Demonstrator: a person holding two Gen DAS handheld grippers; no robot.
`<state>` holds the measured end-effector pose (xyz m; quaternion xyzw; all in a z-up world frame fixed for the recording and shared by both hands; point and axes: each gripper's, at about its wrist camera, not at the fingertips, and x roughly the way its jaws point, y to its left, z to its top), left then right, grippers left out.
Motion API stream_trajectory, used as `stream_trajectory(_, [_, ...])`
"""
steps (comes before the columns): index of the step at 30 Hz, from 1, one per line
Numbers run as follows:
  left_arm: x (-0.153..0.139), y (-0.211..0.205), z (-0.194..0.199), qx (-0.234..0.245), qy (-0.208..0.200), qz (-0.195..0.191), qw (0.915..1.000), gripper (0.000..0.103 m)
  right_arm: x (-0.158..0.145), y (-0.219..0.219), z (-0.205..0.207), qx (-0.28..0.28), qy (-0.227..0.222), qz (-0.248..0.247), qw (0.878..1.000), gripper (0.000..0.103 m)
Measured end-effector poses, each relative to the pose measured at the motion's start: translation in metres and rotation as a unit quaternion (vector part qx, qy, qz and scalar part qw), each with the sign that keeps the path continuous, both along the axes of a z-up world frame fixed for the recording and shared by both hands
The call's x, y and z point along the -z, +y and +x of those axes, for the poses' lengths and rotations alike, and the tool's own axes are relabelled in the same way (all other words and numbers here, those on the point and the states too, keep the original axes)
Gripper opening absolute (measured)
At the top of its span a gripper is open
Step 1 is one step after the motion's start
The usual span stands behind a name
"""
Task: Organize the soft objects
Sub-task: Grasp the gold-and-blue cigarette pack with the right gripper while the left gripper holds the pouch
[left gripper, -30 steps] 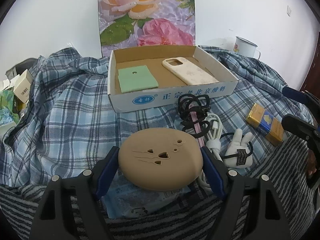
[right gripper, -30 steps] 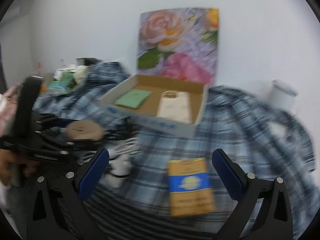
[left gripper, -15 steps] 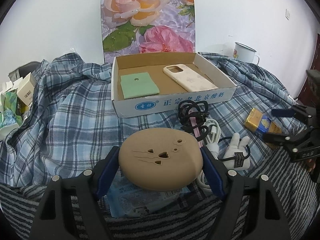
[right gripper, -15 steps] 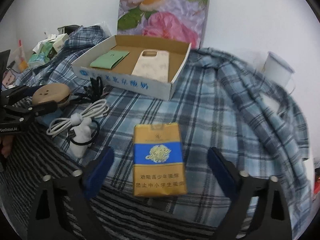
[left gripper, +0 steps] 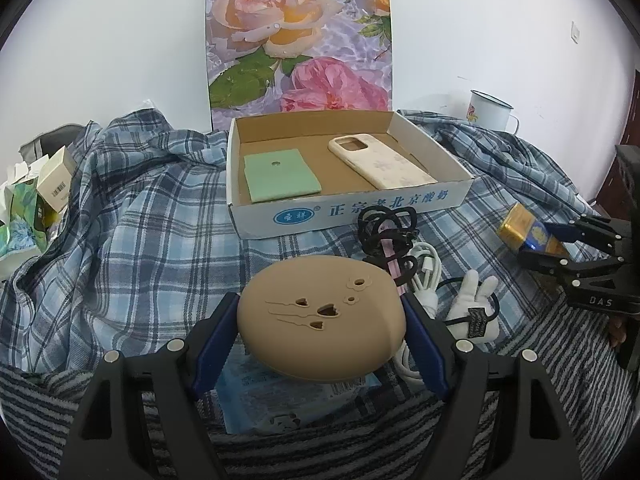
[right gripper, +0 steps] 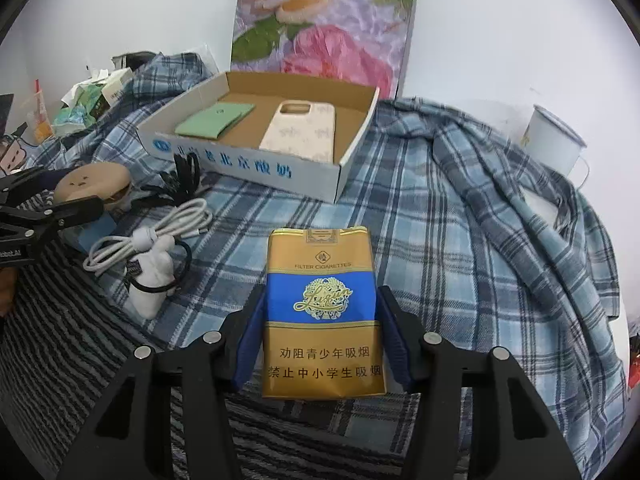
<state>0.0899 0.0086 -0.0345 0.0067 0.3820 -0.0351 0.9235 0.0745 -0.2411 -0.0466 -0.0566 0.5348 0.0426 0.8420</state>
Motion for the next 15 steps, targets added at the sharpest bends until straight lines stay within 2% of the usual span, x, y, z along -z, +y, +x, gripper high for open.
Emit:
stream_trajectory(9, [-0.007,0.001,-0.007,-0.002,-0.022,-0.002,0.9998,0.080,-0.022,0.003,-0.007,-0.003,-0.068,0.003,0.998,0.052])
stream_trajectory(13, [-0.011,0.003,-0.009,-0.004,-0.032,-0.006,0.9995,0.080,-0.039,0.009,-0.019,-0.009,-0.125,-0.007,0.992,0.052])
stream_trajectory(15, [-0.013,0.004,-0.011,-0.005,-0.037,-0.009,0.9993,0.080,-0.043,0.007,-0.021,-0.006,-0.136,-0.005,0.991,0.052])
